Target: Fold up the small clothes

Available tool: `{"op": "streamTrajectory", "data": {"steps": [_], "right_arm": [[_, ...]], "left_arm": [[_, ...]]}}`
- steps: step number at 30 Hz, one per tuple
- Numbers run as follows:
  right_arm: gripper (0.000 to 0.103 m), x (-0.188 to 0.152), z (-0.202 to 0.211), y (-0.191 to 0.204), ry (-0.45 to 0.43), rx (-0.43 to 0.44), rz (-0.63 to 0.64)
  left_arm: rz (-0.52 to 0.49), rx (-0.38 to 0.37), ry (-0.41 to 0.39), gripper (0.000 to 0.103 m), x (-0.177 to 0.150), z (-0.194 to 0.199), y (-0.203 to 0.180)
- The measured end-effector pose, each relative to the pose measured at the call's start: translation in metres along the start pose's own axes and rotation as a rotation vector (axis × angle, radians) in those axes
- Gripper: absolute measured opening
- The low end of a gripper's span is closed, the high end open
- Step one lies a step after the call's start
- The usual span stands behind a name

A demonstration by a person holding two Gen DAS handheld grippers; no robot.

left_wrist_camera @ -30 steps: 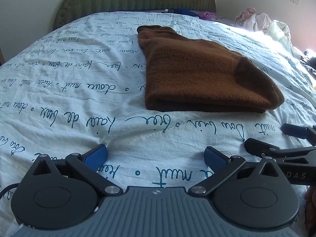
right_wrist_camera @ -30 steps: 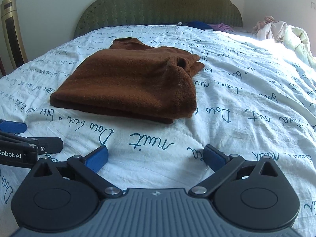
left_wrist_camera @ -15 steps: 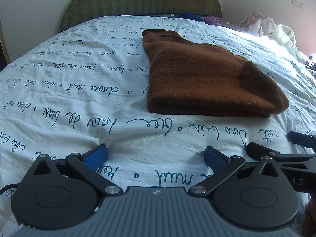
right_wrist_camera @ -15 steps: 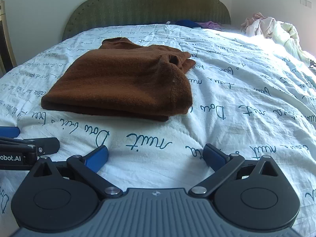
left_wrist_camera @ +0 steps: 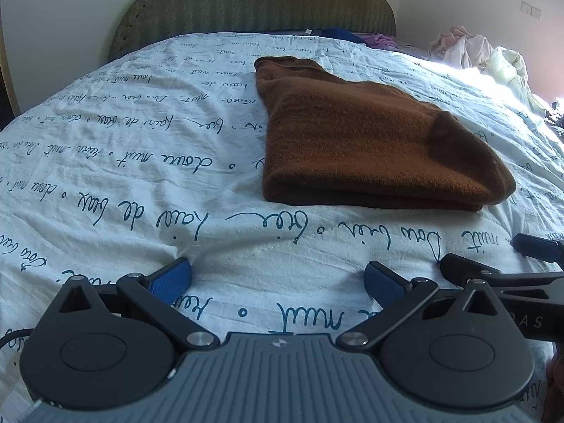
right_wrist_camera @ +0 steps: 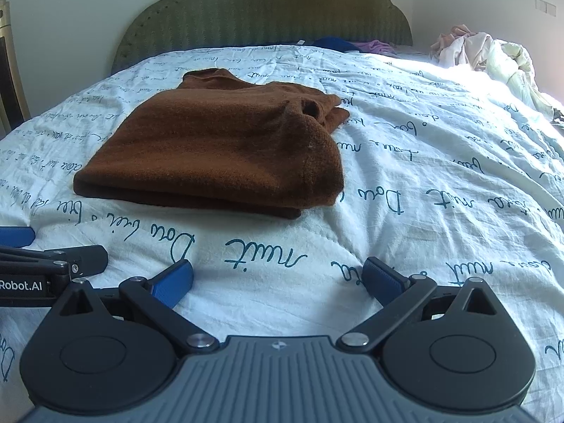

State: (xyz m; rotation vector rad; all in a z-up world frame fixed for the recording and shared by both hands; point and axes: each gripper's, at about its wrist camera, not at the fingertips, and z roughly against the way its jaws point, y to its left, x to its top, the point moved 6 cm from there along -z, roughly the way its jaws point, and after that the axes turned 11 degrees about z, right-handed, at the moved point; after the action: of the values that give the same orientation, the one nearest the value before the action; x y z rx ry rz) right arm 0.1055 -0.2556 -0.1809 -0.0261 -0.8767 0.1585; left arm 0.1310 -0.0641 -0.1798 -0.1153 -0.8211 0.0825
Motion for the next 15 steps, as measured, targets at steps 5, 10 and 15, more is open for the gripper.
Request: {"op": "streamTrajectory", "data": {"steps": [5, 10, 15], "right_arm": [[0.103, 0.0000, 0.0001, 0.0002, 0.000, -0.001, 0.000], [0.103, -0.0001, 0.0001, 0.0004, 0.000, -0.001, -0.001], [0.103, -0.0002, 0.0003, 0.0003, 0.000, -0.001, -0.001]], "left_arm": [[-0.003, -0.001, -0.001, 0.103, -0.0001, -0.0002, 0.0001], [-0.004, -0.001, -0.001, 0.103, 0.0003, -0.0004, 0.0000], [-0.004, -0.001, -0.001, 0.103, 0.0001, -0.0004, -0.0003]]}}
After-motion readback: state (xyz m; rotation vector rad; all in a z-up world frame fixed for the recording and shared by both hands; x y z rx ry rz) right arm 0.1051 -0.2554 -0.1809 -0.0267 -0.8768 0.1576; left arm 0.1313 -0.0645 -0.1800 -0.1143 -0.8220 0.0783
